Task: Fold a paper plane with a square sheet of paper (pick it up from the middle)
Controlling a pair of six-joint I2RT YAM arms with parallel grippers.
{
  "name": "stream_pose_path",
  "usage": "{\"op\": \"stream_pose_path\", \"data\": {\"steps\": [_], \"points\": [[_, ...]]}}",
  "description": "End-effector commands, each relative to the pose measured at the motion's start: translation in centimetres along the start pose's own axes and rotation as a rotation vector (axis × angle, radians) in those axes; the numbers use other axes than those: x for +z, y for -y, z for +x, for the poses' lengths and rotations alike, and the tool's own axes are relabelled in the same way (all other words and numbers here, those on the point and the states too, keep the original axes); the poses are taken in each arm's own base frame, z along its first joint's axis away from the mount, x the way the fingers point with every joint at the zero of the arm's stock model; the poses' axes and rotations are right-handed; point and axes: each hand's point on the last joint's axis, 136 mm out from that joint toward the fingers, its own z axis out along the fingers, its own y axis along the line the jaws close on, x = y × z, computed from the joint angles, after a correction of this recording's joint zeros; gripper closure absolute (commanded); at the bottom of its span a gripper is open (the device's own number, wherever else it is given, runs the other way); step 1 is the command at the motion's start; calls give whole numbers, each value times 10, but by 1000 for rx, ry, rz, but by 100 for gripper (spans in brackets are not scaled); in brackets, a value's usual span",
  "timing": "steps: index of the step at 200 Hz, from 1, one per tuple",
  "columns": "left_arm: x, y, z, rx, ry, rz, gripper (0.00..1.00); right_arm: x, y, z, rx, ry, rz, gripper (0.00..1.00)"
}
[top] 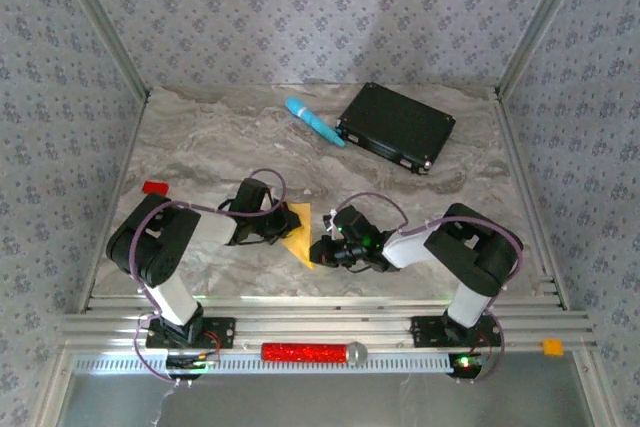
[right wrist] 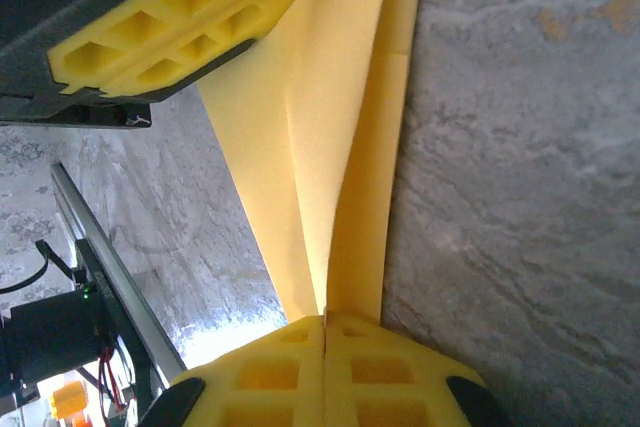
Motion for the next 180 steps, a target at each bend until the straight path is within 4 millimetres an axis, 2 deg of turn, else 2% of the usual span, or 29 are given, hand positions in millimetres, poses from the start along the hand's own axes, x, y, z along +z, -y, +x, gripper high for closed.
{"op": "stream_pose_path", "data": {"steps": [1, 39, 64, 76, 93, 117, 153, 164, 180], "points": [[3, -41, 16, -73, -27, -127, 95, -3, 42, 42, 94, -116, 139, 93], [3, -39, 15, -72, -23, -122, 95, -5, 35, 43, 93, -126, 123, 87], [3, -40, 16, -76, -20, -122, 96, -6, 39, 47, 103, -132, 140, 96], [4, -40, 16, -77, -21, -121, 95, -6, 38, 47, 106, -132, 136, 97], [4, -40, 16, -76, -20, -120, 96, -8, 37, 45, 108, -118, 139, 88], [4, -40, 15, -79, -16, -117, 96, -10, 38, 45, 111, -113, 146, 88], [4, -40, 15, -80, -16, -115, 95, -7, 42, 51, 123, -139, 147, 98], [4, -40, 15, -82, -15, -113, 96, -7, 40, 51, 123, -137, 143, 97], [4, -40, 15, -84, -14, -114, 96, -10, 40, 50, 121, -125, 152, 89]]}}
